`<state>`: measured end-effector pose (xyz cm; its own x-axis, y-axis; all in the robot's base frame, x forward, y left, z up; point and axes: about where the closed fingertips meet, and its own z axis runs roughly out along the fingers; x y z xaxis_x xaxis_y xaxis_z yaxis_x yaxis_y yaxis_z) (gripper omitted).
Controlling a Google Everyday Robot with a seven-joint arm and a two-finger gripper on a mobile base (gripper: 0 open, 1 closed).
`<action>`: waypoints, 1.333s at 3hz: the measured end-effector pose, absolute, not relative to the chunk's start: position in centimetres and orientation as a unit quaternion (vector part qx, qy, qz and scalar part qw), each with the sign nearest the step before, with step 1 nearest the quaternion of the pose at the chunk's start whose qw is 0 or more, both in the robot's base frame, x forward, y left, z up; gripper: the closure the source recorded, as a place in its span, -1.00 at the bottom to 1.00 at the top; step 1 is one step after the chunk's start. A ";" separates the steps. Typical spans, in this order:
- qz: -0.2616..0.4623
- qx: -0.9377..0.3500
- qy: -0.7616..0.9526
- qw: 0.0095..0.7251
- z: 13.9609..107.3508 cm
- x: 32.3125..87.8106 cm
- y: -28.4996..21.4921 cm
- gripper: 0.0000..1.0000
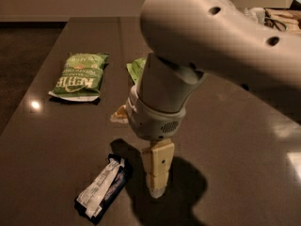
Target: Pick rxbar blueberry
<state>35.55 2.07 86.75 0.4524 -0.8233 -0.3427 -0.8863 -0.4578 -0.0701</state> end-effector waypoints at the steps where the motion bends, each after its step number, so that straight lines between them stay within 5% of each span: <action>1: 0.145 -0.859 0.476 0.118 84.8 34.4 4.3 -1.00; 2: 0.157 -0.867 0.462 0.105 83.2 33.7 5.7 -1.00; 4: 0.173 -0.871 0.454 0.078 81.7 32.8 7.0 -0.19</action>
Offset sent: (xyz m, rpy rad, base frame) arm -0.0267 0.0540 -0.0586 -0.0088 0.0956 0.1524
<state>32.84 7.03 81.68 0.5284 -0.7631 -0.3722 -0.8172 -0.5760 0.0208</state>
